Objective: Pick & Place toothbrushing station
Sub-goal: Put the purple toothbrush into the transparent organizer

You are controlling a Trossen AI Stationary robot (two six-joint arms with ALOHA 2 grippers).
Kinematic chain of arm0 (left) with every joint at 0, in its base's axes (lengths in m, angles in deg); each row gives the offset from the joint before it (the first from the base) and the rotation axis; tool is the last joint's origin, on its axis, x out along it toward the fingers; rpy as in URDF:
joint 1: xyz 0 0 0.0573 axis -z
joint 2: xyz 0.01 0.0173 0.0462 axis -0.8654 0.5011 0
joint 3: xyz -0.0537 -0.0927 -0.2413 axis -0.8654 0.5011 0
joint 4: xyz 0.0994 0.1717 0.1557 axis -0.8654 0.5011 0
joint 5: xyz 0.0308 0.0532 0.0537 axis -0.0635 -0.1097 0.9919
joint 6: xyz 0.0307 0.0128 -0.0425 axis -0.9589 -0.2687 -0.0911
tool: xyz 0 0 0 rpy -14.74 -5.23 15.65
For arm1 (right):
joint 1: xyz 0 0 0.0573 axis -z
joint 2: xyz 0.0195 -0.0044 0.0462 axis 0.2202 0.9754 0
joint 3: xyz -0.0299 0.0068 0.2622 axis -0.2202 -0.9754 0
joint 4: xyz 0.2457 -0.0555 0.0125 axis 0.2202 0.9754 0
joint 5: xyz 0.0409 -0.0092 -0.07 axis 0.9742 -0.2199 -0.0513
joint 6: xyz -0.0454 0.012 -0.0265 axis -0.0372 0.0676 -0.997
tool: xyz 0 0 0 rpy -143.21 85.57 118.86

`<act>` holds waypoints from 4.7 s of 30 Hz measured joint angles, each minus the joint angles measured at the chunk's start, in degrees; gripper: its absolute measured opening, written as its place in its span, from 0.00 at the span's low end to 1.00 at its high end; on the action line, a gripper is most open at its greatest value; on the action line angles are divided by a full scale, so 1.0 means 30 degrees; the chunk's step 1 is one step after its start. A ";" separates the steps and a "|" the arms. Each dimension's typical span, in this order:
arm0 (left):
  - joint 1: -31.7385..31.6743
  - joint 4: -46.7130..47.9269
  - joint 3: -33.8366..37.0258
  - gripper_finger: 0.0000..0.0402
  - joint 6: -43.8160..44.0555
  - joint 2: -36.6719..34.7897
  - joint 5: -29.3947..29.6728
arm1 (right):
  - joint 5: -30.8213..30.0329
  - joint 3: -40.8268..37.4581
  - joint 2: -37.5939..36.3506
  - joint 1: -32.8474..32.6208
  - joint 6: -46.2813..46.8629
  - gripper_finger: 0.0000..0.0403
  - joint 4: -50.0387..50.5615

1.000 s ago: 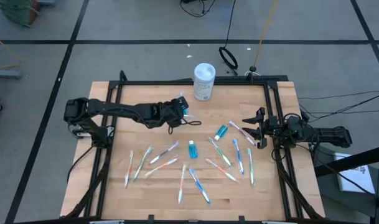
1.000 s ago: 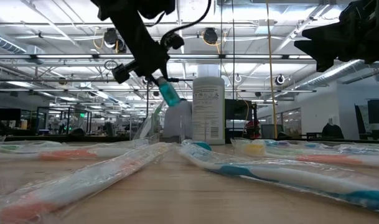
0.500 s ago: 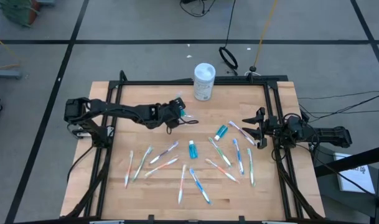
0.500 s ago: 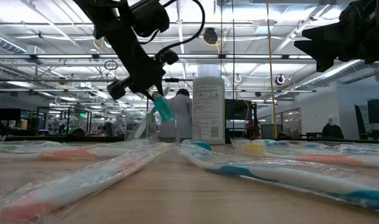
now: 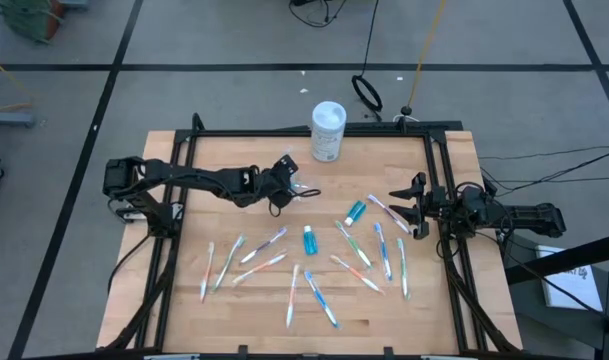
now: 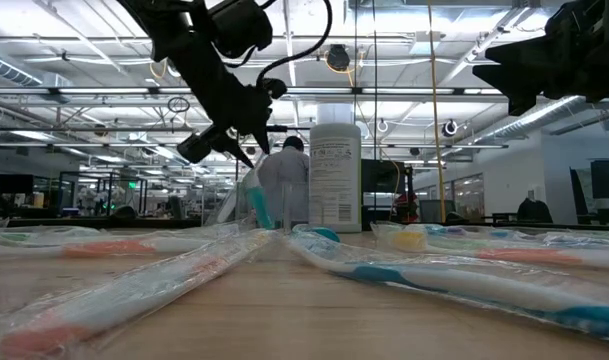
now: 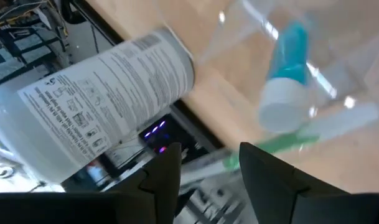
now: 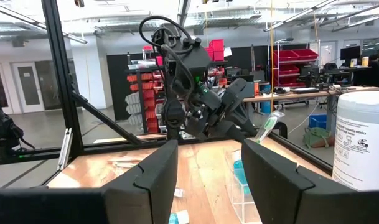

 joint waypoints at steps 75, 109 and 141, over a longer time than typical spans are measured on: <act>-0.0778 0.3167 -0.1450 0.42 1.7716 -0.0029 -0.7512 | 0.0007 0.0002 0.0000 0.0000 0.0488 0.42 0.0058; 0.3883 1.2780 -0.0305 0.42 2.7748 -1.4086 -0.5178 | -0.0004 -0.0003 0.0000 0.0000 -0.0035 0.42 -0.4039; 0.3657 0.6817 0.3636 0.42 2.4788 -1.5562 -0.4986 | -0.8070 0.0454 0.3879 0.1094 -0.1107 0.42 -0.6784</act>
